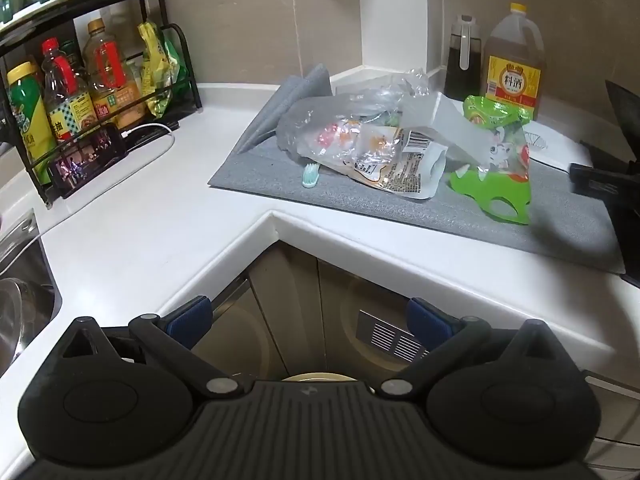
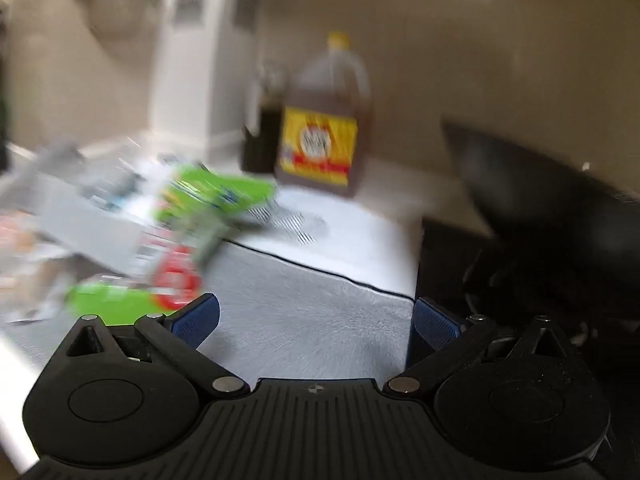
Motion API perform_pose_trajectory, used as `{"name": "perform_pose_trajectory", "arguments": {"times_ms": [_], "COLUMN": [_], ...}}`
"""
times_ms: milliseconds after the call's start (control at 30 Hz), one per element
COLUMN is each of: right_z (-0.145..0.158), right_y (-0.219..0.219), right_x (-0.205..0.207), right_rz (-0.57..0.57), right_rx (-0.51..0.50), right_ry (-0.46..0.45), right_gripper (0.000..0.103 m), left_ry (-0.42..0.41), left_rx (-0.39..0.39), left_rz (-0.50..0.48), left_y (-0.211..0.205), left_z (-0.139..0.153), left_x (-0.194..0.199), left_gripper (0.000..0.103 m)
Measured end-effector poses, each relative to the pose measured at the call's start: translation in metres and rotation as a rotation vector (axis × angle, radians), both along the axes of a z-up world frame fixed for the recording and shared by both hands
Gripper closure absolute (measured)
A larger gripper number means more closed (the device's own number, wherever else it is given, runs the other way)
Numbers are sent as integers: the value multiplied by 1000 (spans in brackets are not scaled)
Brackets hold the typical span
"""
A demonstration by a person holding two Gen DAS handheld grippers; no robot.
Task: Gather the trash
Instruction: 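Move both tools toward the trash pile on the grey mat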
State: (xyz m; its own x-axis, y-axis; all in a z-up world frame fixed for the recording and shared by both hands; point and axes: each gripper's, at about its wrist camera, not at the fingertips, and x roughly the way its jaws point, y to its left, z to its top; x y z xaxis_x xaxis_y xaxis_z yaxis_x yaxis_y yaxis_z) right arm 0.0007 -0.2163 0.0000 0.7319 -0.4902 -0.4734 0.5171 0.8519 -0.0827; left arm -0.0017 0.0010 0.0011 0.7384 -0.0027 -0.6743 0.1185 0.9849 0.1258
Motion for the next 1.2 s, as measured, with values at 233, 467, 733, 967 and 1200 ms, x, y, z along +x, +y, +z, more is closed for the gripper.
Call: {"name": "perform_pose_trajectory", "arguments": {"times_ms": [233, 467, 733, 967, 1200], "right_z": [33, 42, 54, 62, 67], "right_y": [54, 83, 112, 139, 142], "right_x": [-67, -87, -83, -77, -89], "right_rz": [56, 133, 185, 234, 244], "right_rx": [-32, 32, 26, 31, -2], "right_ry": [-132, -119, -124, -130, -135], "right_gripper": [0, 0, 0, 0, 0], "left_ry": [-20, -19, -30, -46, -51], "left_rx": [-41, -80, -128, -153, -151], "left_rz": [6, 0, 43, 80, 76], "left_y": [9, 39, 79, 104, 101], "left_z": [3, 10, 19, 24, 25], "left_x": [-14, -35, -51, -58, -57], "left_gripper": [0, 0, 0, 0, 0]}}
